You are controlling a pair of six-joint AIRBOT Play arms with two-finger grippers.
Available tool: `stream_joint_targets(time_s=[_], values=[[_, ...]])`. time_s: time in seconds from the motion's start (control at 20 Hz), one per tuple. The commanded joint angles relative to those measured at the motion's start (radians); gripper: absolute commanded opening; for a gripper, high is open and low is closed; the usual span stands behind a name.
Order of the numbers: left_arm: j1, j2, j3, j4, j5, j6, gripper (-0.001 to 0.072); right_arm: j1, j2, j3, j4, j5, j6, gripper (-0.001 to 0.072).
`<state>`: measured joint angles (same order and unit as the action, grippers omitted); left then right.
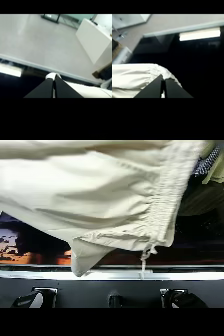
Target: Fold the clothes and pants, and hang the long-sleeved shirts on hangers.
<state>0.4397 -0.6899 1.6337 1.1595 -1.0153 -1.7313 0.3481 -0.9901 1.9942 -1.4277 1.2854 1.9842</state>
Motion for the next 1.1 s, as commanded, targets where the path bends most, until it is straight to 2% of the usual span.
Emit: stream_joint_targets(time_s=[0.0, 0.2, 0.3, 0.45, 0.55, 0.7, 0.8, 0.85, 0.9, 0.95, 1.0, 1.05], values=[[-0.03, -0.153, -0.039, -0.09, -0.044, 0.052, 0.0009, -0.001, -0.141, -0.066, -0.019, 0.025, 0.023, 0.0025], [-0.183, -0.431, -0.135, -0.008, 0.021, 0.055, 0.0009, -0.014, -0.425, -0.074, -0.121, -0.014, 0.131, 0.0025], [-0.263, -0.587, -0.152, 0.046, 0.118, 0.055, 0.0009, -0.082, -0.566, -0.074, -0.006, -0.098, 0.195, 0.0025], [-0.356, -0.795, -0.152, 0.044, 0.275, 0.055, 0.0009, -0.195, -0.745, -0.074, 0.249, -0.25, 0.174, 0.0025], [-0.409, -0.897, -0.152, 0.041, 0.347, 0.055, 0.0009, -0.229, -0.832, -0.074, 0.34, -0.315, 0.138, 0.0025], [-0.465, -0.998, -0.152, 0.016, 0.4, 0.055, 0.0009, -0.232, -0.921, -0.074, 0.351, -0.361, 0.1, 0.0026], [-0.478, -1.023, -0.152, -0.016, 0.402, 0.054, 0.0013, -0.233, -0.952, -0.074, 0.349, -0.349, 0.096, 0.0088], [-0.477, -1.02, -0.151, -0.032, 0.394, 0.054, 0.0039, -0.234, -0.953, -0.073, 0.333, -0.334, 0.088, 0.0091], [-0.47, -1.011, -0.148, -0.04, 0.373, 0.054, 0.0138, -0.239, -0.944, -0.071, 0.31, -0.308, 0.055, 0.0143], [-0.457, -0.998, -0.141, -0.042, 0.336, 0.055, 0.0298, -0.251, -0.93, -0.071, 0.307, -0.269, 0.011, 0.0295], [-0.435, -0.978, -0.134, -0.041, 0.283, 0.055, 0.0461, -0.275, -0.911, -0.071, 0.308, -0.218, -0.032, 0.0486], [-0.409, -0.954, -0.129, -0.041, 0.223, 0.055, 0.0549, -0.313, -0.885, -0.071, 0.309, -0.154, -0.092, 0.0556]])
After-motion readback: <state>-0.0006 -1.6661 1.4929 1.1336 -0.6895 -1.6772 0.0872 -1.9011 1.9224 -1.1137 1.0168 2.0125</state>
